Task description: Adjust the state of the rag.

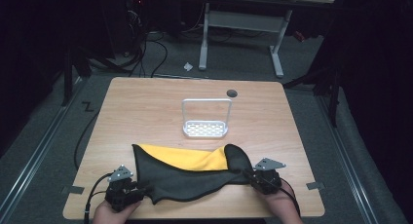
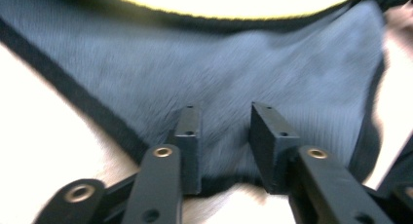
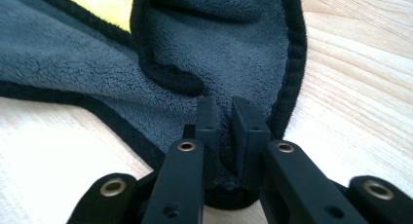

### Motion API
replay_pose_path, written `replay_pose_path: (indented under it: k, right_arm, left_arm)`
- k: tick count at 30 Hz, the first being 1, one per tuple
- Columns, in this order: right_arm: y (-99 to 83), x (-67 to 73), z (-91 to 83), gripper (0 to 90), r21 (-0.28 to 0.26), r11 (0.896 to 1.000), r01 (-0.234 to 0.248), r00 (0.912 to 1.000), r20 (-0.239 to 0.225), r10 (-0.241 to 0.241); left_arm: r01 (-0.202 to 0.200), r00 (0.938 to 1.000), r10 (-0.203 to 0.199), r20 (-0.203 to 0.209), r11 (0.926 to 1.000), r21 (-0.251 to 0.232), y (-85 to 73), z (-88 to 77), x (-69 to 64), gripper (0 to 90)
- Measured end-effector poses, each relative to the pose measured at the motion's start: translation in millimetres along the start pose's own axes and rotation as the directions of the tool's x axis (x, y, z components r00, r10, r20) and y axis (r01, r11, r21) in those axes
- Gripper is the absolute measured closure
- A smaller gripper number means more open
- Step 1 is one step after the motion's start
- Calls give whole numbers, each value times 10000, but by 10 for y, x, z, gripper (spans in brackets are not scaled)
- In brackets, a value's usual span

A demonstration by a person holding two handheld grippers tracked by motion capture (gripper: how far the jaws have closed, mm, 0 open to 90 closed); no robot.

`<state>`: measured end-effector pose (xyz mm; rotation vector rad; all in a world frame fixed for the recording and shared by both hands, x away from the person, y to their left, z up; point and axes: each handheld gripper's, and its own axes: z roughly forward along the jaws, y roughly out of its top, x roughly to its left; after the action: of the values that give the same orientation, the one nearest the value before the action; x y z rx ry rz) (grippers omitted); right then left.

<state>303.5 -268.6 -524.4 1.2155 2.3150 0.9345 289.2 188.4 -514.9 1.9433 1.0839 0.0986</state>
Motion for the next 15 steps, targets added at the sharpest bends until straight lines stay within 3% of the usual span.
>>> replay_pose_path:
  k: [1,3,4,6,8,10,11,15]
  right_arm:
    - [-5,0,-52,815,-240,9997,-11,10000,-47,10]
    - [-1,4,-89,810,-484,9988,-33,10000,-64,30]
    - [23,15,-149,810,-865,9962,-34,10000,90,42]
    - [77,11,-155,810,-1069,9943,-21,9998,205,43]
    - [156,-19,-122,808,-1131,9936,-58,9994,343,97]
    - [236,-56,-68,810,-1066,9940,-238,9988,391,281]
    - [268,-77,-28,810,-970,9948,-302,9987,378,340]
    - [371,-177,222,747,-193,9973,-708,9967,395,715]
  left_arm:
    - [21,10000,-18,98,9995,-319,32,-43,-27,609]
    - [44,9999,-40,101,9990,-440,45,-46,-42,605]
    - [285,9992,-270,305,9984,-490,66,12,-68,608]
    - [134,9997,-132,184,9998,-134,77,147,-117,619]
    - [-261,9990,271,-346,9992,290,78,291,-158,621]
    - [-796,9905,863,-1067,9947,652,81,394,-171,627]
    - [-931,9879,998,-1184,9938,607,82,419,-164,634]
    - [-924,9846,983,-1449,9946,466,138,462,-84,652]
